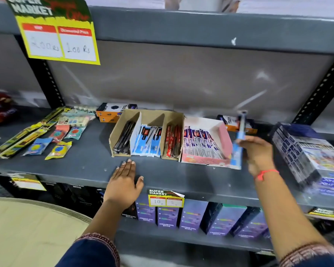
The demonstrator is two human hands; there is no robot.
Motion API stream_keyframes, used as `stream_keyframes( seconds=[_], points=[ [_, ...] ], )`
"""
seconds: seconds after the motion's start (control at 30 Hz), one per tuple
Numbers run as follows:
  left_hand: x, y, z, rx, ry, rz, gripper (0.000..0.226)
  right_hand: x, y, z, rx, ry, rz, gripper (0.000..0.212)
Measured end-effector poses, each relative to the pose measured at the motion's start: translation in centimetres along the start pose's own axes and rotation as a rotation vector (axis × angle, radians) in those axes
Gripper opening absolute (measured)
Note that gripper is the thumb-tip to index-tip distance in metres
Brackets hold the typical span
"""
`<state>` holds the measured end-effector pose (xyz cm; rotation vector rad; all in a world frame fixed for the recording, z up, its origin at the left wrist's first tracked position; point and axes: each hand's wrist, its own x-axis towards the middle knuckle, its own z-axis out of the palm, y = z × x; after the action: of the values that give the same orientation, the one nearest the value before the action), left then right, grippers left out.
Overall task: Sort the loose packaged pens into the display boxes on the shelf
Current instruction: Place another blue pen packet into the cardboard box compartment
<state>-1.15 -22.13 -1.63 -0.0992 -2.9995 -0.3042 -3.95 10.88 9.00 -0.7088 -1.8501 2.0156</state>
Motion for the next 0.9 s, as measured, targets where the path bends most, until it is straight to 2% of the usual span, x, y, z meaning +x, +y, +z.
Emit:
stream_keyframes(
  seconds=[0.13,0.2,0.33,0.43,0.57,0.7,0.83,0.9],
  points=[
    [-0.3,0.4,0.4,0.01,0.021,-0.025,0.092,-8.0,-0.4,6.3,0.043,-0.478,0.032,0.032],
    [-0.5,0.5,0.1,0.028,-0.008,-0.025,0.095,-10.5,0.8,8.8,0.047,-0.609,0.063,0.028],
    [-0.5,0.7,-0.3,0.037,-0.029,-0.035,0.098,-13.3,2.0,11.6,0.049,-0.732,0.08,0.026],
    [-0.5,0.7,-0.3,0.084,-0.058,-0.02,0.092,-13.8,2.2,12.2,0.049,-0.763,0.078,0.028],
    [-0.5,0.6,-0.3,0.1,-0.074,-0.004,0.098,-13.7,2.5,12.5,0.026,-0.744,0.07,0.029],
    [-0.5,0.7,-0.3,0.137,-0.098,0.001,0.08,-13.5,2.9,12.8,0.012,-0.727,0.061,0.029],
    [-0.4,0.4,0.0,0.131,-0.085,0.018,0.091,-13.1,3.2,13.4,-0.004,-0.701,0.077,0.029],
    [-0.3,0.2,0.2,0.097,-0.057,0.018,0.086,-12.7,3.1,14.2,-0.039,-0.652,0.057,0.03]
  ],
)
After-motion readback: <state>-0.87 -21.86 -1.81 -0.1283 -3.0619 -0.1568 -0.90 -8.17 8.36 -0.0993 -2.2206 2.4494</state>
